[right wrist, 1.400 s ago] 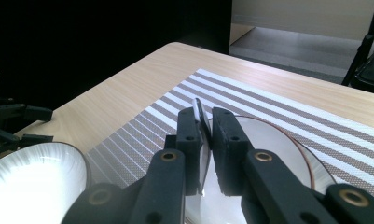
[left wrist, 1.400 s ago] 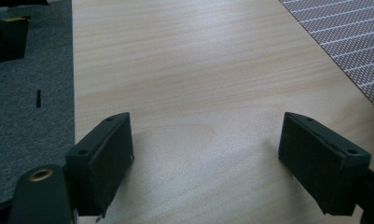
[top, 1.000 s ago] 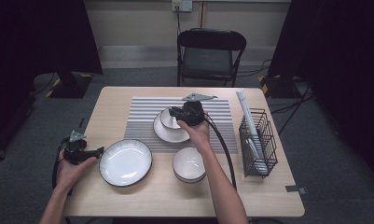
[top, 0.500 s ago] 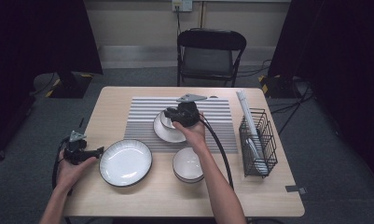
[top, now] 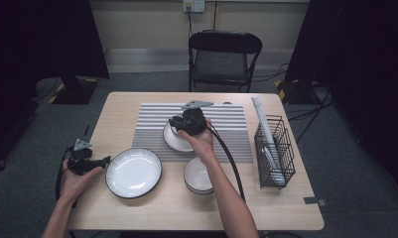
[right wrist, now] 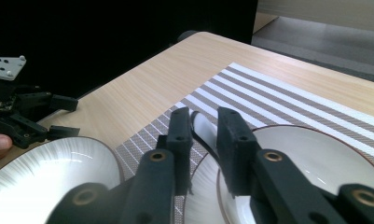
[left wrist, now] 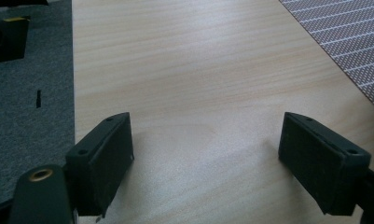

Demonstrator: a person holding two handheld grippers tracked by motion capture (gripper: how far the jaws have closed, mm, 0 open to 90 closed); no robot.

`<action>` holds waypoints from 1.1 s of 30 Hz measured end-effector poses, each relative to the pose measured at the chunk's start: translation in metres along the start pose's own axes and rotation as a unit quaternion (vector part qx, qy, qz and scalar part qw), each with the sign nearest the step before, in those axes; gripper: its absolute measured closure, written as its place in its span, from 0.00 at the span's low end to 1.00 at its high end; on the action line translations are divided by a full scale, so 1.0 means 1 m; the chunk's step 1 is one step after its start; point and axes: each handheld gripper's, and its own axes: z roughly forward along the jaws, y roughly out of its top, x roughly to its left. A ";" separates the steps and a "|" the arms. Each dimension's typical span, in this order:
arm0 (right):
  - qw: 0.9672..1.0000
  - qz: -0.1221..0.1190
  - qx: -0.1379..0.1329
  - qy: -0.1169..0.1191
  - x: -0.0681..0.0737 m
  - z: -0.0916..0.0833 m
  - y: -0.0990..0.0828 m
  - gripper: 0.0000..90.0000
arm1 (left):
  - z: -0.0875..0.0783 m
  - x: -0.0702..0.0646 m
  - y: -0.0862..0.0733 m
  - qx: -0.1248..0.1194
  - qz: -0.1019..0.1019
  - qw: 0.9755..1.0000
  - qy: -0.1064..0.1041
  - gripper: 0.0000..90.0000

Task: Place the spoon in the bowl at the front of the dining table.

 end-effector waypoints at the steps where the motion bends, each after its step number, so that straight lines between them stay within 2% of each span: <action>1: 1.000 0.000 0.000 0.000 0.000 0.000 0.000 0.85 | 0.000 0.000 0.000 0.000 0.000 1.000 0.000 0.19; 20: 1.000 -0.008 0.029 0.008 0.009 0.019 0.001 0.82 | 0.000 0.000 0.000 0.000 0.000 1.000 0.000 0.19; 33: 0.999 -0.010 0.052 -0.005 0.009 0.030 -0.002 0.81 | 0.000 0.000 0.000 0.000 0.000 1.000 0.000 0.19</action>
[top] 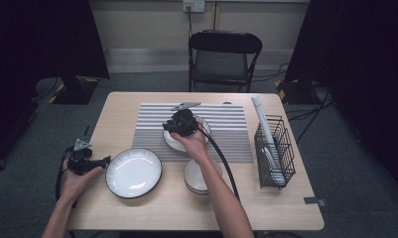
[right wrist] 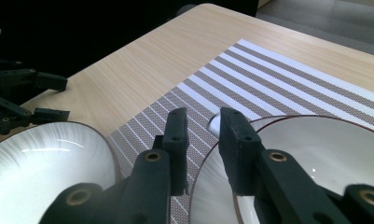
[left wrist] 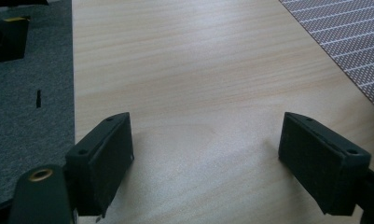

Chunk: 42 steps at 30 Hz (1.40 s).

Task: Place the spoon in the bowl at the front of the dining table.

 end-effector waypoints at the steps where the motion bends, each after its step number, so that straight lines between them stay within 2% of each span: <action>1: 1.000 0.000 0.002 -0.002 0.000 0.000 0.000 0.81 | 0.000 0.000 0.000 0.000 0.000 1.000 0.000 0.19; 8: 1.000 0.007 -0.001 -0.001 -0.003 -0.002 0.001 0.73 | 0.000 0.000 0.000 0.000 0.000 1.000 0.000 0.19; 11: 1.000 0.016 -0.014 0.005 -0.007 -0.006 0.003 0.68 | 0.000 0.000 0.000 0.000 0.000 1.000 0.000 0.19; 23: 0.999 0.009 -0.033 0.023 -0.008 -0.019 0.003 0.54 | 0.000 0.000 0.000 0.000 0.000 1.000 0.000 0.19; 37: 0.999 0.026 -0.042 0.012 -0.018 -0.041 -0.003 0.45 | 0.000 0.000 0.000 0.000 0.000 1.000 0.000 0.19; 42: 0.999 0.032 -0.037 0.008 -0.023 -0.047 -0.006 0.42 | 0.000 0.000 0.000 0.000 0.000 1.000 0.000 0.19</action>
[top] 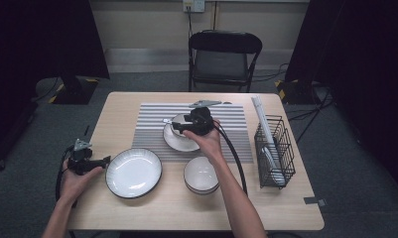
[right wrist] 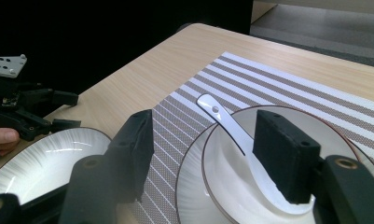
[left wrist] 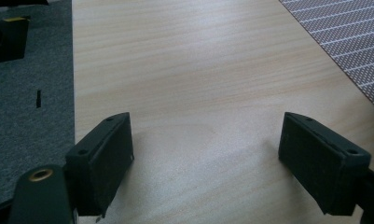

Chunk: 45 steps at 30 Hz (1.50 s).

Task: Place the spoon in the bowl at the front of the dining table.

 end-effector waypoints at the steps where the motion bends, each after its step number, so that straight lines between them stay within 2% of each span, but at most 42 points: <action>1: 1.000 0.000 0.000 0.000 0.000 0.000 0.000 0.42 | 0.000 0.000 0.000 0.000 0.000 1.000 0.000 0.19; 3: 1.000 0.001 0.000 -0.001 -0.001 -0.002 -0.001 0.42 | 0.000 0.000 0.000 0.000 0.000 1.000 0.000 0.19; 4: 1.000 0.002 -0.004 -0.009 -0.002 -0.006 -0.001 0.42 | 0.000 0.000 0.000 0.000 0.000 1.000 0.000 0.19; 7: 1.000 0.004 -0.008 -0.007 -0.003 -0.008 -0.002 0.41 | 0.000 0.000 0.000 0.000 0.000 1.000 0.000 0.19; 13: 1.000 0.002 0.002 -0.010 -0.004 -0.016 -0.002 0.40 | 0.000 0.000 0.000 0.000 0.000 1.000 0.000 0.19; 23: 1.000 0.001 0.001 -0.016 -0.008 -0.028 -0.002 0.40 | 0.000 0.000 0.000 0.000 0.000 1.000 0.000 0.19; 26: 1.000 0.003 0.003 -0.026 -0.010 -0.033 -0.003 0.39 | 0.000 0.000 0.000 0.000 0.000 1.000 0.000 0.19; 33: 0.999 0.012 -0.004 -0.035 -0.018 -0.043 -0.006 0.38 | 0.000 0.000 0.000 0.000 0.000 1.000 0.000 0.19; 45: 0.998 0.011 -0.020 -0.050 -0.024 -0.063 -0.012 0.36 | 0.000 0.000 0.000 0.000 0.000 1.000 0.000 0.19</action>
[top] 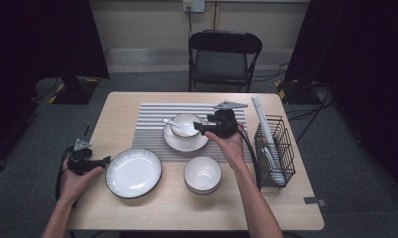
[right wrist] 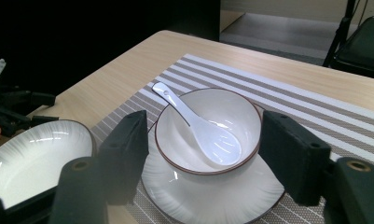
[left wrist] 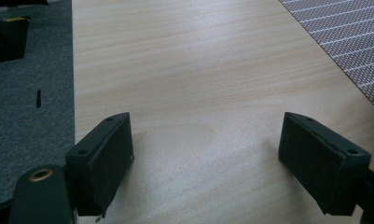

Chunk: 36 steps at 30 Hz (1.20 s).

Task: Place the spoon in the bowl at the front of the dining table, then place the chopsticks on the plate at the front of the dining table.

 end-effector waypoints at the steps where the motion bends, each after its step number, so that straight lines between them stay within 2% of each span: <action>1: 1.000 0.000 0.000 0.000 0.000 0.000 0.000 0.36 | 0.000 0.000 0.000 0.000 0.000 1.000 0.000 0.19; 6: 1.000 0.008 -0.011 -0.006 -0.005 -0.010 -0.003 0.35 | 0.000 0.000 0.000 0.000 0.000 1.000 0.000 0.19; 16: 1.000 0.000 -0.018 -0.018 -0.007 -0.023 -0.002 0.37 | 0.000 0.000 0.000 0.000 0.000 1.000 0.000 0.19; 22: 0.999 -0.002 -0.036 -0.031 -0.013 -0.035 0.000 0.37 | 0.000 0.000 0.000 0.000 0.000 1.000 0.000 0.19; 36: 0.997 0.005 -0.039 -0.060 -0.025 -0.049 -0.001 0.37 | 0.000 0.000 0.000 0.000 0.000 1.000 0.000 0.19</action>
